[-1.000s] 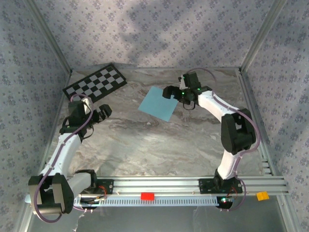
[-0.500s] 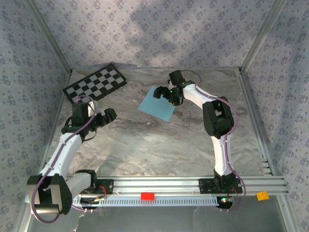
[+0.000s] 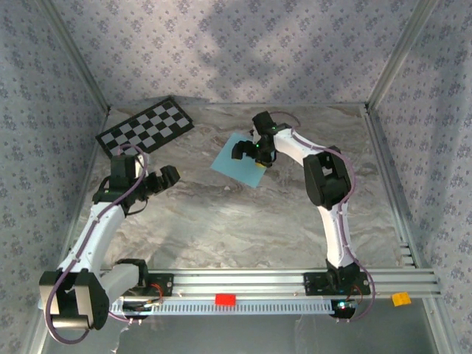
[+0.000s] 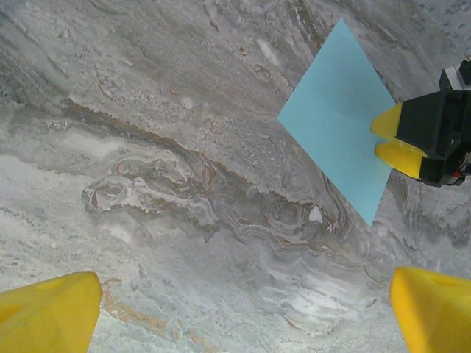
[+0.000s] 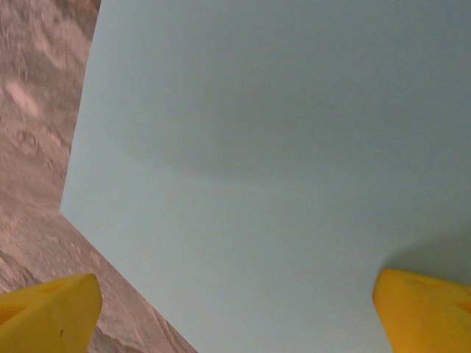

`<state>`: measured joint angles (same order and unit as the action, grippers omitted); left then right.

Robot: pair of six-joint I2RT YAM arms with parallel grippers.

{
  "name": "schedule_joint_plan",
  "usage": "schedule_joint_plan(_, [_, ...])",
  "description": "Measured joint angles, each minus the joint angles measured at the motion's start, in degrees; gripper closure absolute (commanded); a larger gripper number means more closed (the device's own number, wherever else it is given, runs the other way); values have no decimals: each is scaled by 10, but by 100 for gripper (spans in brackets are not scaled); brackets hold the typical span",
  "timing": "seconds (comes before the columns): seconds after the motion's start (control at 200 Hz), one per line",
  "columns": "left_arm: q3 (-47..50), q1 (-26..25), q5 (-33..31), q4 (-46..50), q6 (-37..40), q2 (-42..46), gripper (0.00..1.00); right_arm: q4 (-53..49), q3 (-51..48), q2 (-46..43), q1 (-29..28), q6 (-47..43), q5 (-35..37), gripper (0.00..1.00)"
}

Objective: Fold a paper plane with a square sheet of paper (pick it up from the middle)
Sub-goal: Move the square sheet of paper to the center of the table.

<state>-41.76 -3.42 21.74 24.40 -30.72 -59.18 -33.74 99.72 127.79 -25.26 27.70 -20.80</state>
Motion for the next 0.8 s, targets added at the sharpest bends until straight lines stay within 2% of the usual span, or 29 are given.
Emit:
schedule_joint_plan(0.315, [0, -10, 8, 34, 0, 22, 0, 34, -204, -126, -70, -73, -30, 4])
schedule_joint_plan(0.49, [0, -19, 17, 41, -1, 26, 0, 90, -281, -172, -132, -56, -45, 5])
schedule_joint_plan(0.8, [0, -35, 25, 42, -5, 16, 1, 161, -316, -199, -210, -24, -56, 6])
